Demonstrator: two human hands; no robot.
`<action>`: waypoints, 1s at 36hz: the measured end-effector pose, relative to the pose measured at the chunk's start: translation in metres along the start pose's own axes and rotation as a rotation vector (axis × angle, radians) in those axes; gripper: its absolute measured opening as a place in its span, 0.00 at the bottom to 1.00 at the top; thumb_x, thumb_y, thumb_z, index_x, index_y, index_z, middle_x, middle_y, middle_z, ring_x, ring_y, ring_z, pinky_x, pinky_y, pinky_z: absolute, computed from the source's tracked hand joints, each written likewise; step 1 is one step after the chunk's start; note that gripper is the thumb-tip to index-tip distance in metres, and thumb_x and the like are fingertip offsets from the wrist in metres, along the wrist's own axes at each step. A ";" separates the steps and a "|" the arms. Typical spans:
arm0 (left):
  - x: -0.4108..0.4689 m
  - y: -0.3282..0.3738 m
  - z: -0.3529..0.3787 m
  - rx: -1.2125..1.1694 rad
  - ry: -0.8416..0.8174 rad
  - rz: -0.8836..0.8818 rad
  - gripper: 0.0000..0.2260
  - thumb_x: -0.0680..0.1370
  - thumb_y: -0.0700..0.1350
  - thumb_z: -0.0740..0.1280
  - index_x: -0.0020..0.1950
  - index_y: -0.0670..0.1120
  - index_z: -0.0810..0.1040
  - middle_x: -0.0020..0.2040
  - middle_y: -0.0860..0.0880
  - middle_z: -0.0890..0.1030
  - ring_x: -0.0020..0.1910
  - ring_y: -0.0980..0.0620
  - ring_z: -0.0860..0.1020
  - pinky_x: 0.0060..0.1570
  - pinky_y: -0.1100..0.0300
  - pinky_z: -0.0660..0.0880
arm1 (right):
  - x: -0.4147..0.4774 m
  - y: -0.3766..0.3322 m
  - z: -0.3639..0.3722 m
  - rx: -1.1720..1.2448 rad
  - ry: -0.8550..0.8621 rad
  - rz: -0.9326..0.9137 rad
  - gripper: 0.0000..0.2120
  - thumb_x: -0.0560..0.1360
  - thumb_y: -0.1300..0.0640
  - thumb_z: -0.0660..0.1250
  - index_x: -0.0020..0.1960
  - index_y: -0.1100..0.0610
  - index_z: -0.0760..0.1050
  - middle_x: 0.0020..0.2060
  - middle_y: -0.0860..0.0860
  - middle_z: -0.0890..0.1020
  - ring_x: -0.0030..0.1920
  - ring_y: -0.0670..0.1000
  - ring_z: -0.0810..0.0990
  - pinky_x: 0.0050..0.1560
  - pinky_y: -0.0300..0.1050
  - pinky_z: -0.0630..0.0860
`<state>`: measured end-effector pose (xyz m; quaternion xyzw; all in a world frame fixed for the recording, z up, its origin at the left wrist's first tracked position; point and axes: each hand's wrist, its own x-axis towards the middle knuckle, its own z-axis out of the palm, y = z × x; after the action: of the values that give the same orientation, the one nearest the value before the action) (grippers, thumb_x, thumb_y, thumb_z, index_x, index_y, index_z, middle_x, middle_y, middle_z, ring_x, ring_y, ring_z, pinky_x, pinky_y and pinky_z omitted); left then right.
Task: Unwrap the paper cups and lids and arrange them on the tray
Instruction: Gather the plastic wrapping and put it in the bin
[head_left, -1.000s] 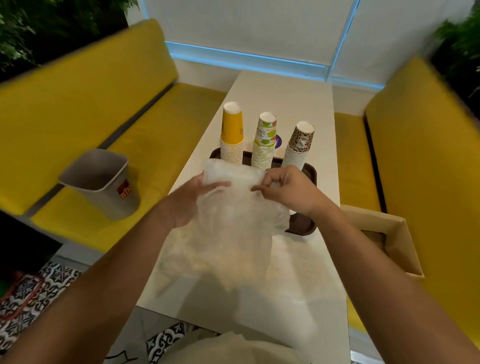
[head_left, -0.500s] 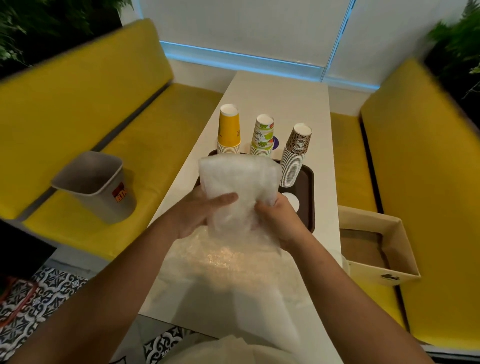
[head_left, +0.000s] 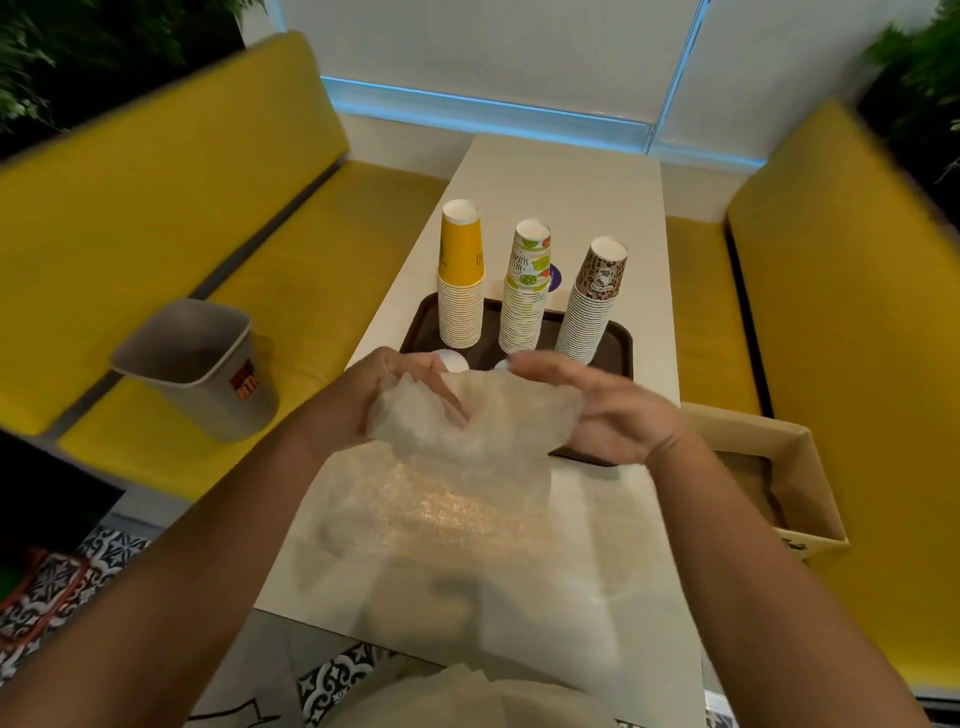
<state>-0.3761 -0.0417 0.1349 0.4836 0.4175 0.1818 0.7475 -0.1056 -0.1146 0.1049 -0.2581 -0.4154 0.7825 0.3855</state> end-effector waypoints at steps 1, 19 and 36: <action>0.000 0.006 0.004 0.089 -0.006 -0.013 0.05 0.81 0.33 0.64 0.51 0.42 0.77 0.53 0.41 0.78 0.50 0.46 0.78 0.45 0.58 0.80 | -0.002 -0.010 -0.006 -0.005 0.001 0.005 0.39 0.71 0.52 0.80 0.78 0.53 0.70 0.77 0.59 0.71 0.74 0.59 0.73 0.69 0.56 0.75; -0.010 0.060 -0.005 0.859 -0.001 0.175 0.36 0.69 0.61 0.76 0.76 0.63 0.70 0.72 0.67 0.68 0.72 0.61 0.66 0.71 0.57 0.66 | 0.071 -0.045 0.034 -1.692 0.130 0.459 0.13 0.78 0.48 0.74 0.57 0.54 0.82 0.40 0.46 0.80 0.42 0.50 0.81 0.39 0.41 0.74; -0.003 0.021 -0.064 1.120 0.106 -0.051 0.09 0.71 0.52 0.82 0.48 0.52 0.86 0.45 0.53 0.86 0.45 0.51 0.84 0.38 0.61 0.78 | 0.116 -0.028 0.027 -1.364 -0.008 0.165 0.25 0.80 0.52 0.74 0.73 0.42 0.71 0.67 0.42 0.76 0.67 0.45 0.76 0.62 0.39 0.75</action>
<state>-0.4261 0.0026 0.1425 0.7867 0.4986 -0.0618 0.3588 -0.1801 -0.0223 0.1336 -0.4710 -0.7955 0.3740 0.0743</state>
